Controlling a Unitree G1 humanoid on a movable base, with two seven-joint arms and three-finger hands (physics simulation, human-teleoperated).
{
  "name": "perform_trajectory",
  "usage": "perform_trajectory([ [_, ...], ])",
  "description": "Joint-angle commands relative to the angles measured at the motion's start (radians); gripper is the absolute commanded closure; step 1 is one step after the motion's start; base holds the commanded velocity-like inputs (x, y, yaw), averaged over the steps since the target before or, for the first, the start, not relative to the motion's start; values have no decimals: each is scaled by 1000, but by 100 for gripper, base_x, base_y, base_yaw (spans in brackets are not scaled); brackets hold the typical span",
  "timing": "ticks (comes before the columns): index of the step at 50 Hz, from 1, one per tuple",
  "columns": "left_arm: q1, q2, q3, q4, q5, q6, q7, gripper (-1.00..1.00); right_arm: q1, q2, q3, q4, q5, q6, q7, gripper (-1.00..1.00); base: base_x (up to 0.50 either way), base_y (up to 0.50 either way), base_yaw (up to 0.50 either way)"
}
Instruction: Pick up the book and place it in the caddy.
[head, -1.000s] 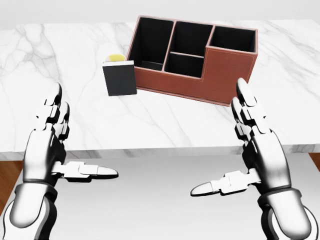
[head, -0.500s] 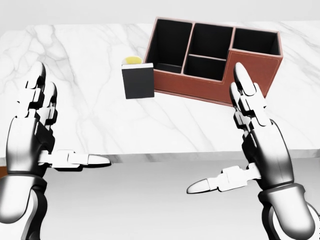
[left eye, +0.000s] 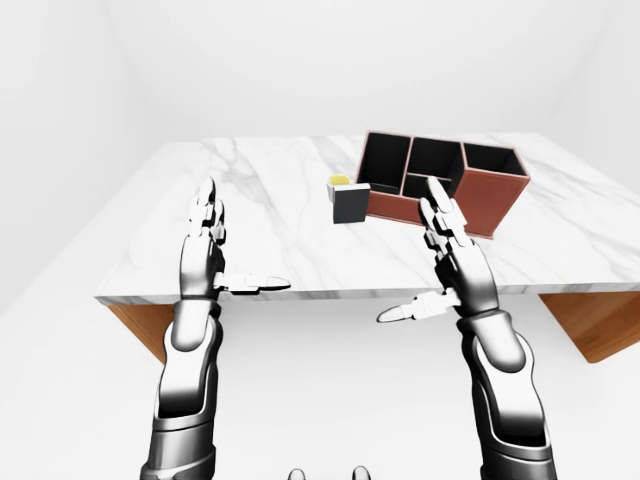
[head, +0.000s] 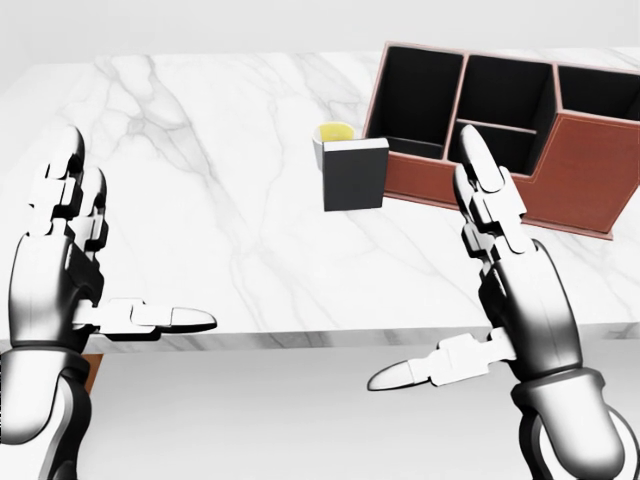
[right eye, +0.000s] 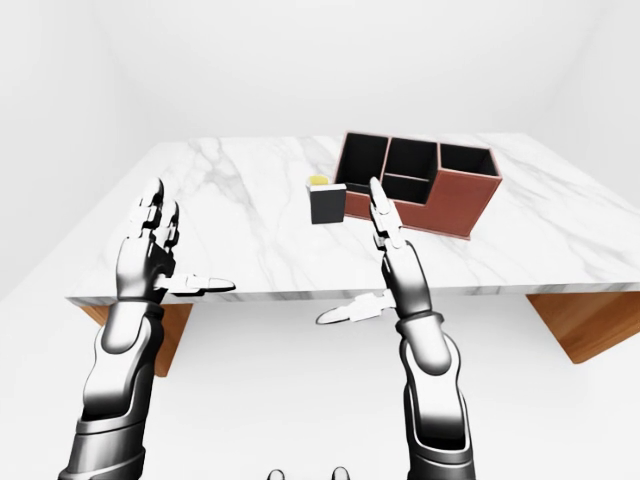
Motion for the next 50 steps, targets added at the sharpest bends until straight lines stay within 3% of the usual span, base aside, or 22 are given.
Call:
perform_trajectory([
  [1,6,-10,-4,4,2,0,-2,-100,10,-7,-4,-12,-9,0,3,-100,0,0,0],
  [14,12,-11,-5,19,3,0,-1,-100,20,-7,0,-6,-28,0,12,-100,5,0,0],
  [50,17,-17,-12,15,13,0,9,-100,39,-8,-26,-60,-12,0,31,-100,36,0,0],
])
